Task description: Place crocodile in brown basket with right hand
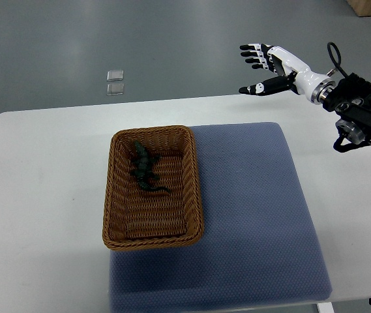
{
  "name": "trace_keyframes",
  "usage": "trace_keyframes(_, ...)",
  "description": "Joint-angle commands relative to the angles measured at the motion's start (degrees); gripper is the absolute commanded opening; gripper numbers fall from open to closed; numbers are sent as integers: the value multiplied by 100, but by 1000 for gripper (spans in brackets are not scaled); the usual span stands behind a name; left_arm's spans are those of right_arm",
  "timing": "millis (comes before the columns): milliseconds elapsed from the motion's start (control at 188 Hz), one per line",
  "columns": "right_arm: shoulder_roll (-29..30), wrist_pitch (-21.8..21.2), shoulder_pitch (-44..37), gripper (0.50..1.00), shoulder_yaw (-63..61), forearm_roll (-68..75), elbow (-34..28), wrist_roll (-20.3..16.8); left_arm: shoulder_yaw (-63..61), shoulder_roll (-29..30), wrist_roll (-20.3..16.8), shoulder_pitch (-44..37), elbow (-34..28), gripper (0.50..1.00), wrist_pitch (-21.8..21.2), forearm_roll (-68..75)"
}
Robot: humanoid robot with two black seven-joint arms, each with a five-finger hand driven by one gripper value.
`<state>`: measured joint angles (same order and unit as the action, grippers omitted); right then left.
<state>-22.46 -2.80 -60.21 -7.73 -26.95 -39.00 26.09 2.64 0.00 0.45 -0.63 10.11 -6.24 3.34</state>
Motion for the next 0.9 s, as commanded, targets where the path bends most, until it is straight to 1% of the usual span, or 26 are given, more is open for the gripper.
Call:
trace_keyframes(0, -74, -19, 106, 891, -1, 383, 6, -69, -9, 0, 8, 1, 0, 1000, 0, 0)
trace_keyframes(240, -215, -54, 475, 895, -1, 1288, -3, -77, 0, 0, -1, 1, 9, 1000, 0, 0)
trace_keyframes(405, -276, -80, 545, 895, 17, 2027, -12, -77, 0, 0, -1, 1, 0, 1000, 0, 0)
trace_keyframes(448, -303, -133, 589, 897, 8, 2246, -20, -113, 0, 0, -1, 1, 9, 1000, 0, 0)
trace_keyframes(544, -391, -397, 651, 897, 8, 2694, -29, -271, 0, 0, -1, 1, 9, 1000, 0, 0)
trace_keyframes(682, -391, -370, 712, 901, -1, 2835, -29, -280, 0, 0, -1, 1, 0, 1000, 0, 0)
trace_keyframes(741, -399, -379, 721, 923, -9, 2844, -20, -280, 0, 0, -1, 1, 0, 1000, 0, 0)
trace_keyframes(896, -399, -423, 703, 926, -10, 2835, -12, -280, 9, 0, 8, 1, 9, 1000, 0, 0)
